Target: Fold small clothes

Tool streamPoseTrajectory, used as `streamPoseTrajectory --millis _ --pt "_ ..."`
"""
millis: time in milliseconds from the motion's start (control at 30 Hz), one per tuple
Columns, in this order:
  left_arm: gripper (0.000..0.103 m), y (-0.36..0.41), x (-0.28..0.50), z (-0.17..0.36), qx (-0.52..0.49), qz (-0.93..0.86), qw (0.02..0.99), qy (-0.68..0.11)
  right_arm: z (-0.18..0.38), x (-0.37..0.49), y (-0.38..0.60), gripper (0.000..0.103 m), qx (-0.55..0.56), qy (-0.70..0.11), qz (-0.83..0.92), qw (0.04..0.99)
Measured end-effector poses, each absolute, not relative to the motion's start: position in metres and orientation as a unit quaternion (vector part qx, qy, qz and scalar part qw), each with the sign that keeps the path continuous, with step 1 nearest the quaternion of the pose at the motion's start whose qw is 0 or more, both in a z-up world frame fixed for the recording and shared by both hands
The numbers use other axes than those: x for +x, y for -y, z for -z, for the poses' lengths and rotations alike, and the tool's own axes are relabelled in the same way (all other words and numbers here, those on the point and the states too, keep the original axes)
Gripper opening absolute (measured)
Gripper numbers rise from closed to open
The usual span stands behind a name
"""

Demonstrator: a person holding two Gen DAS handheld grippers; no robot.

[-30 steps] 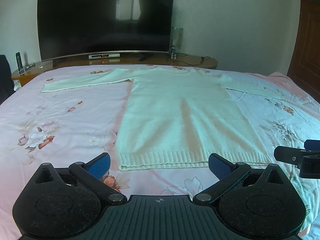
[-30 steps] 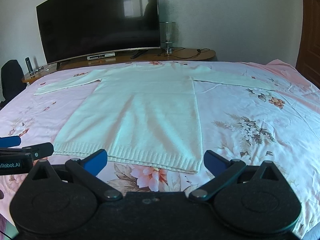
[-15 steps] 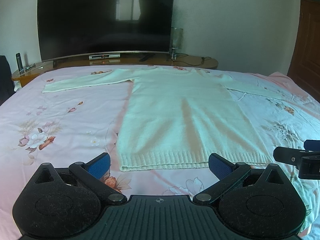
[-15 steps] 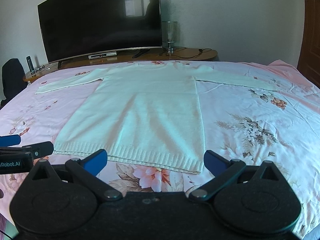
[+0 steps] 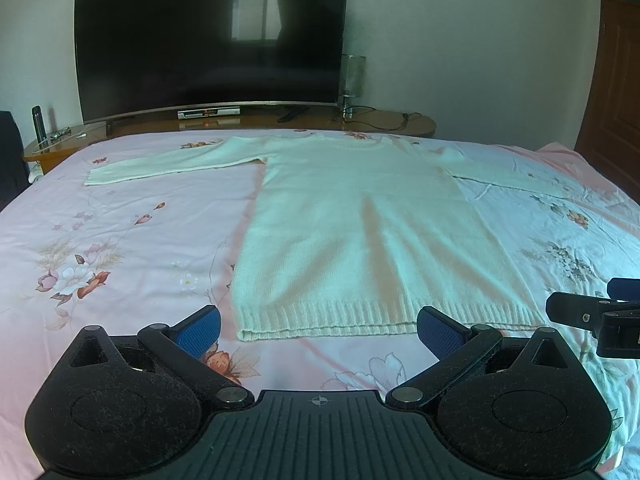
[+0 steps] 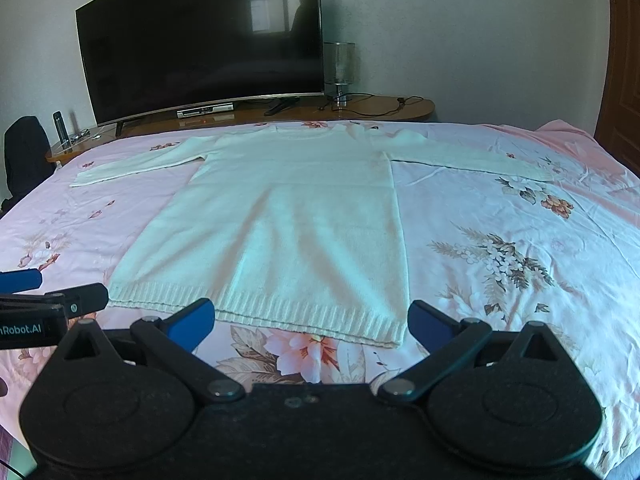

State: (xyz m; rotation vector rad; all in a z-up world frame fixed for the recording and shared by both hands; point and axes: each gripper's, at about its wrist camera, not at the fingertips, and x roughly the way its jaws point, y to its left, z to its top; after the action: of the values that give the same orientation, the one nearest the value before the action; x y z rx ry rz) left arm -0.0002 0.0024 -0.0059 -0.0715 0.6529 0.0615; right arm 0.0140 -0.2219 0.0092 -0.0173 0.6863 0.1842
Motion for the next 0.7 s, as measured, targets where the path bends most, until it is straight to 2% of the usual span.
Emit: streamPoseTrajectory --millis 200,367,500,700 --pt "0.103 -0.001 0.0 0.006 -0.034 -0.03 0.946 -0.32 -0.009 0.014 0.223 0.103 -0.008 -0.335 -0.09 0.938" --pt "0.103 -0.013 0.005 -0.003 -0.052 -0.01 0.956 -0.288 -0.011 0.02 0.229 0.103 -0.003 -0.327 -0.091 0.941" --pt "0.103 -0.04 0.036 -0.007 -0.109 -0.005 0.954 -0.28 -0.017 0.039 0.249 0.102 0.008 -0.295 -0.06 0.954" --pt "0.103 -0.074 0.099 -0.007 -0.13 -0.017 0.958 -0.254 -0.028 0.085 0.303 0.101 0.046 -0.251 -0.001 0.967"
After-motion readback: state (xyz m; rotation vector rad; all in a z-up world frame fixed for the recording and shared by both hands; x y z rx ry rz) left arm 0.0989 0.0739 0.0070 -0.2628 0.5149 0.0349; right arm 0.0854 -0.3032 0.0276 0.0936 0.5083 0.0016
